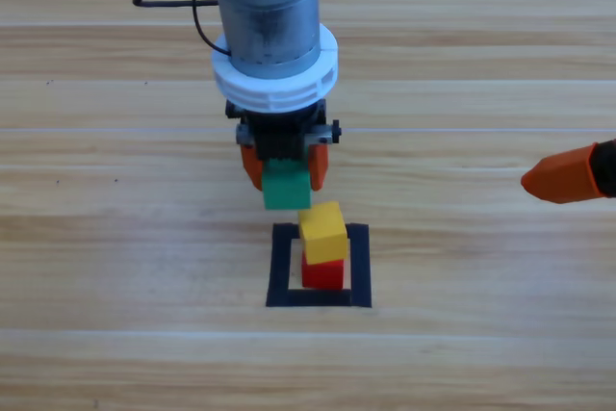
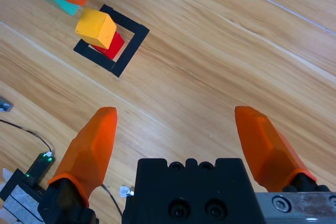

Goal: Stack the blocks in the rectangular block: red at the bottom, yellow in the middle, green on top

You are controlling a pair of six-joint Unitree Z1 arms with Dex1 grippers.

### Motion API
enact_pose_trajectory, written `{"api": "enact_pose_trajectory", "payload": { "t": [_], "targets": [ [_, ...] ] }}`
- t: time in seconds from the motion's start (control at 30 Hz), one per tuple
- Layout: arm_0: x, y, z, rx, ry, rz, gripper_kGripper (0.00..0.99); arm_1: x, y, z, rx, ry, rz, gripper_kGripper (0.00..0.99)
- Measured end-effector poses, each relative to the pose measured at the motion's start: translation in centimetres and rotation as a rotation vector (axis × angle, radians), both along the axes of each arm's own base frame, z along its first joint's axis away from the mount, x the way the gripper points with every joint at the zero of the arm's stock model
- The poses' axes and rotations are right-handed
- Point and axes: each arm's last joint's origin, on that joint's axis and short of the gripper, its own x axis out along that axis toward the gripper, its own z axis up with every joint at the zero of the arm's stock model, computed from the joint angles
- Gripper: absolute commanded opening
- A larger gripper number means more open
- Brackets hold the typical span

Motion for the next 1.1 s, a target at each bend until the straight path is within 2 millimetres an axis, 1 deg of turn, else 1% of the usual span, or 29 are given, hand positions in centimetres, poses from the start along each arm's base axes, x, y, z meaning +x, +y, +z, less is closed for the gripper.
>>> {"api": "enact_pose_trajectory", "payload": {
  "t": [0.2, 0.43, 0.7, 1.1],
  "targets": [
    [0.3, -0.4, -0.1, -0.008, -0.008, -0.002, 0.0, 0.0, 0.0, 0.0, 0.0, 0.001, 0.0, 0.986],
    [0.1, -1.6, -1.3, 0.006, 0.006, -0.014, 0.0, 0.0, 0.0, 0.0, 0.0, 0.001, 0.0, 0.986],
    [0.4, -2.0, -2.2, 0.015, 0.015, -0.008, 0.0, 0.0, 0.0, 0.0, 0.0, 0.001, 0.001, 0.986],
    [0.5, -2.5, -1.7, -0.005, -0.003, -0.011, 0.0, 0.0, 0.0, 0.0, 0.0, 0.001, 0.001, 0.986]
  ]
}}
